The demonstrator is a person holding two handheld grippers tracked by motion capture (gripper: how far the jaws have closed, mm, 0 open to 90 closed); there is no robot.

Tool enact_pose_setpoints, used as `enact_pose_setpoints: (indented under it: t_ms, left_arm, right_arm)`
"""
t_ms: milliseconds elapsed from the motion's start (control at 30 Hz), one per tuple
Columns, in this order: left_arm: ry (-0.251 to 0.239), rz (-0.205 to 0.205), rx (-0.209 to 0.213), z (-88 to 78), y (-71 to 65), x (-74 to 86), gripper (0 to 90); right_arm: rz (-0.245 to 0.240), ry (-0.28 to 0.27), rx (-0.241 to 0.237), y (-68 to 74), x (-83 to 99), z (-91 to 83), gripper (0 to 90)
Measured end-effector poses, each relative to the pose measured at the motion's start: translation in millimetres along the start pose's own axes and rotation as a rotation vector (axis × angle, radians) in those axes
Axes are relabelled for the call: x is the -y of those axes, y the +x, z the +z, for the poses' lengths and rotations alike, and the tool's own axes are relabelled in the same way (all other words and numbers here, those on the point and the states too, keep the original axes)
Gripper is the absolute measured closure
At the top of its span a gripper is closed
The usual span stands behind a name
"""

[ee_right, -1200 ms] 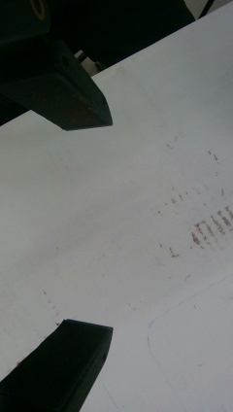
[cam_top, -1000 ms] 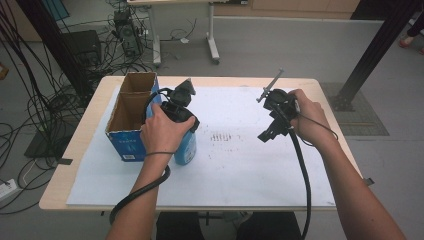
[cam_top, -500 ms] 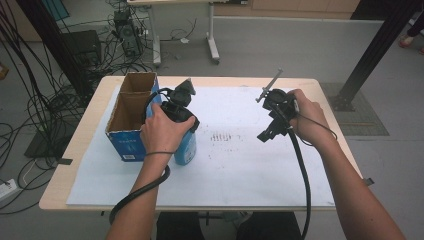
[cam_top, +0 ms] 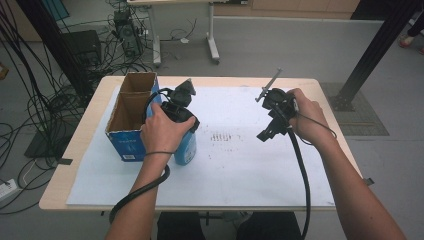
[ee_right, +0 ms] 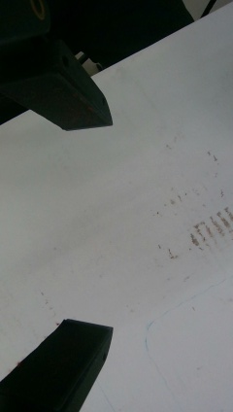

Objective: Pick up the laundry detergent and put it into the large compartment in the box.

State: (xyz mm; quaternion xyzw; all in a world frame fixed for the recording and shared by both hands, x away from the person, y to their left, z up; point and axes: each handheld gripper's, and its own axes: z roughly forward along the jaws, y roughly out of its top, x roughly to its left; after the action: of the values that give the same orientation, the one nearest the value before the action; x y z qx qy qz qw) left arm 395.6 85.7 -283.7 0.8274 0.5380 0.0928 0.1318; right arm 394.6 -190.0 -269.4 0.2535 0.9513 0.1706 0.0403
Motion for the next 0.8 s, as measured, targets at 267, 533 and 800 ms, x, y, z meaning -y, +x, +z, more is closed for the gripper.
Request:
enact_pose_setpoints:
  t_ms: [267,533,800]
  left_arm:
    - [0.005,0.01,-0.005,-0.6,-1.3,0.3,37.4]
    - [0.001,0.015,-0.006,-0.3,-1.1,-0.8,37.5]
    - [-0.006,0.024,-0.009,-9.2,-4.3,-3.8,37.6]
  right_arm:
    - [0.003,0.0,-0.01,-5.3,-2.6,3.8,4.1]
    - [0.002,-0.005,-0.009,-10.6,-4.5,3.4,4.1]
    - [0.002,-0.009,-0.012,-12.1,-5.0,5.1,4.1]
